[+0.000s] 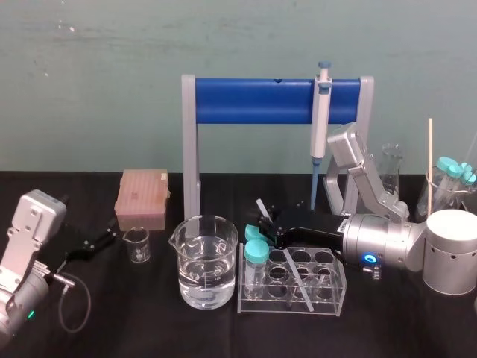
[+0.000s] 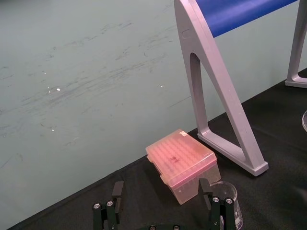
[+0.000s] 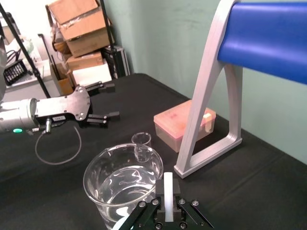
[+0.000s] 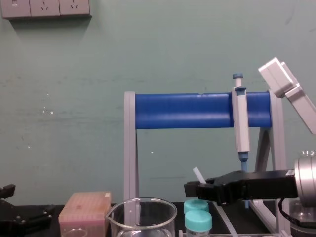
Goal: Pick up the stirring rod with one hand, then place it down.
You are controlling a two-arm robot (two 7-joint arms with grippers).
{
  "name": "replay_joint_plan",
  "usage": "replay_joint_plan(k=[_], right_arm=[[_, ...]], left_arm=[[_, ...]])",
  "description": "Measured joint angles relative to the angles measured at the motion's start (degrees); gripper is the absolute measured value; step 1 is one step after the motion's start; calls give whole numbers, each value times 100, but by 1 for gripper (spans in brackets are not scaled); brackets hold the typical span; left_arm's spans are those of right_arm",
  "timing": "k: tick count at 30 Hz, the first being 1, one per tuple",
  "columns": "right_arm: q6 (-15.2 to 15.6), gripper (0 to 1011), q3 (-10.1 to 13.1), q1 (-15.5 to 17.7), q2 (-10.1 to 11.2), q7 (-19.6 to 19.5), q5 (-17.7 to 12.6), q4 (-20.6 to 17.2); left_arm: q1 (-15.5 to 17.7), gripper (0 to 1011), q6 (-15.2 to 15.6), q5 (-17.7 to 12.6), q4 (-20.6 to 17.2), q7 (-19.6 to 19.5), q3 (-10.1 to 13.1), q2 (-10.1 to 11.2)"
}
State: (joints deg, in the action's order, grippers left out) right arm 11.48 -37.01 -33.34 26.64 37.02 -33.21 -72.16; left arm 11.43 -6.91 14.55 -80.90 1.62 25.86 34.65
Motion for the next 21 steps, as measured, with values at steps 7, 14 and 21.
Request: replay_joint_plan(k=[7, 14, 21], right_arm=[[-433, 64, 188, 185, 13, -25, 22, -141], [-1285, 64, 483, 558, 83, 52, 14, -423], [-1987, 64, 854, 1000, 72, 143, -188, -719]], left_arm=[[0, 1000, 0, 0, 0, 0, 0, 0], [0, 1000, 0, 0, 0, 0, 0, 0], [0, 1000, 0, 0, 0, 0, 0, 0]])
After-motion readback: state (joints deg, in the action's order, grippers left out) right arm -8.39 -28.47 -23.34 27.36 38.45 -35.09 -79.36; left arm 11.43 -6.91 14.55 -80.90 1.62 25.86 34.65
